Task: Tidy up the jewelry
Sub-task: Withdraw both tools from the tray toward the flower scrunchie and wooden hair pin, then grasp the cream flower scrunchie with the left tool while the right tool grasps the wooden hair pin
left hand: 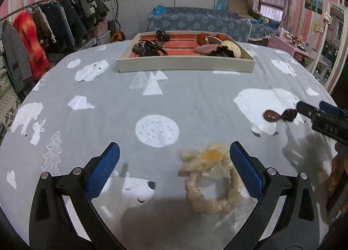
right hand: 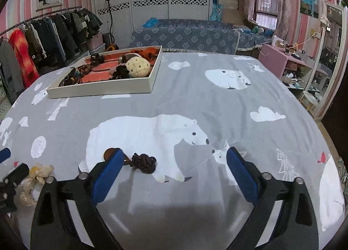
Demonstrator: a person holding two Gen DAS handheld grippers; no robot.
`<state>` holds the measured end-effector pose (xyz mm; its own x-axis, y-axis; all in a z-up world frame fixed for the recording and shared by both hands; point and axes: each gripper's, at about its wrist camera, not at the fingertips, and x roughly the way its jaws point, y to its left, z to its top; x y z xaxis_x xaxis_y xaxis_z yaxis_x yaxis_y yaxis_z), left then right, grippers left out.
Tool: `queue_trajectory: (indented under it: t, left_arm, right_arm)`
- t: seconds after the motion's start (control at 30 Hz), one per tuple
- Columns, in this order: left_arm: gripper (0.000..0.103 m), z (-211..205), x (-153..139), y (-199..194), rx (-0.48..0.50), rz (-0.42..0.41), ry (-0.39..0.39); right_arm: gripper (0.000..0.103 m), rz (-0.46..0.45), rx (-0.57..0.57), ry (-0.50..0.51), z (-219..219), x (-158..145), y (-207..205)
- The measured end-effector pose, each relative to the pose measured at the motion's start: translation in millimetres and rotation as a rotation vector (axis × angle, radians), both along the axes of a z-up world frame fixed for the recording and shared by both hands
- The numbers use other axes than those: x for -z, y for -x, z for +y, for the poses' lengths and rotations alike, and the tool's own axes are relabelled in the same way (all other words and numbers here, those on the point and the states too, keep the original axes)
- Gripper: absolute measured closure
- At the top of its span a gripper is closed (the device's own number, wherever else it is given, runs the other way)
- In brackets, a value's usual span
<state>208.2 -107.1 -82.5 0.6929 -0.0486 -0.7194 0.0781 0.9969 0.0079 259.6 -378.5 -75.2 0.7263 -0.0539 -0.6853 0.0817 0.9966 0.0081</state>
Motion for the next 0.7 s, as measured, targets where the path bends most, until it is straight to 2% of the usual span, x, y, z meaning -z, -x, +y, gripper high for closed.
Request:
queue_trajectory:
  t: [0.1, 0.23, 0.33, 0.37, 0.53, 0.6, 0.7]
  left_arm:
    - [0.006, -7.2, 4.9, 0.7, 0.009, 0.013, -0.010]
    - [0.008, -18.6, 10.1, 2.8, 0.037, 0.013, -0.030]
    - [0.020, -24.1, 17.0, 0.3, 0.053, 0.035, -0.046]
    - [0.028, -24.6, 19.0, -1.0, 0.059, 0.049, -0.039]
    - [0.042, -23.5, 23.1, -2.5, 0.082, 0.072, -0.004]
    - [0.054, -26.4, 24.6, -1.3, 0.093, 0.072, -0.011]
    - [0.059, -27.8, 24.8, -0.9, 0.098, 0.070, -0.013]
  right_arm:
    - [0.029, 0.034, -0.012, -0.014, 2.6, 7.6, -4.4]
    - [0.039, 0.056, -0.023, -0.037, 3.7, 13.1, -7.6]
    - [0.045, 0.066, -0.030, -0.040, 5.5, 15.3, -8.8]
    - [0.046, 0.072, -0.036, -0.042, 5.7, 15.8, -9.2]
    - [0.052, 0.079, -0.050, -0.039, 10.5, 16.1, -10.3]
    - [0.055, 0.091, -0.059, -0.040, 13.3, 17.7, -10.9]
    - [0.064, 0.094, -0.073, -0.038, 16.4, 18.4, -12.0]
